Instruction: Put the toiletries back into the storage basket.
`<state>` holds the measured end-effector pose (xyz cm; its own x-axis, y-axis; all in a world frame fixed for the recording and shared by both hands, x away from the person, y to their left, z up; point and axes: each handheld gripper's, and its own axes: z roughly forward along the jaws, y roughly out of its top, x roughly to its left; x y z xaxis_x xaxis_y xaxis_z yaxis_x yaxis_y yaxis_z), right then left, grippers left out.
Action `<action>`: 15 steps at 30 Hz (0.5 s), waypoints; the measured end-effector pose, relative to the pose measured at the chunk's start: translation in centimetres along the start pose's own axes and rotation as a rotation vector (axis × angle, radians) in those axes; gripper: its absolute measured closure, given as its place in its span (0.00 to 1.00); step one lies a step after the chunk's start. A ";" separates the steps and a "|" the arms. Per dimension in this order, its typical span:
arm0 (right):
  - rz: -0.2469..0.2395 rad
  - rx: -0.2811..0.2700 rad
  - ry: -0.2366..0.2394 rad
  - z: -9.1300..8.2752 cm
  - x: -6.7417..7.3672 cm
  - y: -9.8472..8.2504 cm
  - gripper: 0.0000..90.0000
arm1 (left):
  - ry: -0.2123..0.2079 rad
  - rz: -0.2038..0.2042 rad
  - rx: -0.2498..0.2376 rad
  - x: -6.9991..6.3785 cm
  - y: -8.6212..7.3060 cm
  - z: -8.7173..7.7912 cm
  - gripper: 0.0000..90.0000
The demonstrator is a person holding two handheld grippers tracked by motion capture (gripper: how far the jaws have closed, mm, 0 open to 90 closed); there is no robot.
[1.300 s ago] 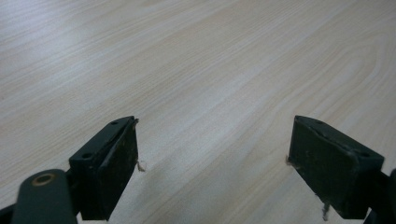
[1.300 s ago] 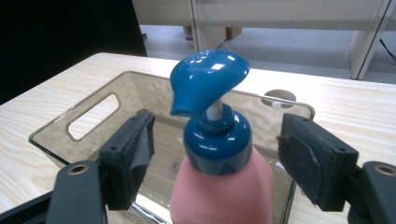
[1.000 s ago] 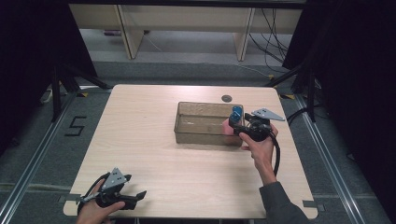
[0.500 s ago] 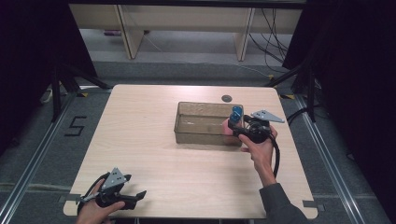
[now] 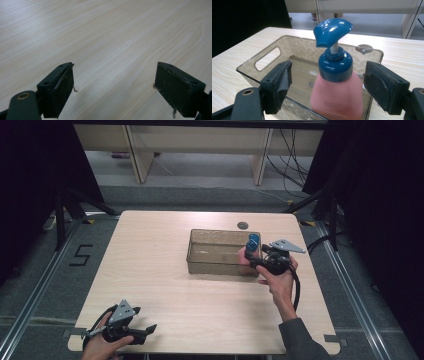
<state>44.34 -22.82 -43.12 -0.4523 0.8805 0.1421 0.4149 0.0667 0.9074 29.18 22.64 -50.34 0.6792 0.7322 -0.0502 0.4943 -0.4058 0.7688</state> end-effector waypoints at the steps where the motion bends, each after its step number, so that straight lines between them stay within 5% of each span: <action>1: 0.012 0.011 -0.004 0.0 0.1 0.0 0.26 | 0.000 0.001 0.000 0.0 0.0 0.0 0.17; 15: -0.025 0.008 0.031 -0.6 1.2 -0.2 0.26 | 0.000 0.002 -0.001 0.0 0.0 0.0 0.17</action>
<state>43.28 -22.08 -42.87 -0.4867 0.8635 0.1321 0.4099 0.0922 0.9075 29.17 22.64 -50.34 0.6800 0.7316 -0.0490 0.4926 -0.4064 0.7695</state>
